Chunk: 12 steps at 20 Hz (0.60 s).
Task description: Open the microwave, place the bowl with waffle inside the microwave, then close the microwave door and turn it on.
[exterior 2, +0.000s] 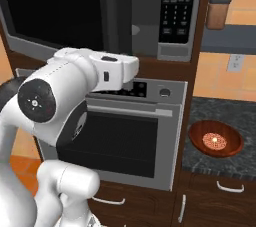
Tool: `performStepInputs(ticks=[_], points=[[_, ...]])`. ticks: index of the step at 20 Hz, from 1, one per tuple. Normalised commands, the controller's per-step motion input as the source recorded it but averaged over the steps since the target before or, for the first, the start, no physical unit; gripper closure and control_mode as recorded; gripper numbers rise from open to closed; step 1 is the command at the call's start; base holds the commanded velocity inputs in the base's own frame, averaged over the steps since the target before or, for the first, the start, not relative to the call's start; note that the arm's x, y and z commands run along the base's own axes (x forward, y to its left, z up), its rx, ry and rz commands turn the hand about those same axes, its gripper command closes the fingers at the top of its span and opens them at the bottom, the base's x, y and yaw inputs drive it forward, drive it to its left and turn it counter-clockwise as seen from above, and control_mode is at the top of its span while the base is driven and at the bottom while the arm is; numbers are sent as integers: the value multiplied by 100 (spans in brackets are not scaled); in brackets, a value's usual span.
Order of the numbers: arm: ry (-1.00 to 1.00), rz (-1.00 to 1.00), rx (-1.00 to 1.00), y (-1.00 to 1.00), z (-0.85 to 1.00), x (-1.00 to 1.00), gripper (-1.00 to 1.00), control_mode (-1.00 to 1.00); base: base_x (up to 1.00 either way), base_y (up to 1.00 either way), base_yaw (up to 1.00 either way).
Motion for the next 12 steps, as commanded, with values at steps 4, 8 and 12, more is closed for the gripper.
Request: performStepInputs(ticks=[4,8,12], points=[[-16,-15,-6,100,30,-97,100,-100,0,0,0],[-9,-17,-10,100,27,-78,100,-100,0,0,0],[-2,-16,-8,100,21,-61,100,-100,0,0,0]])
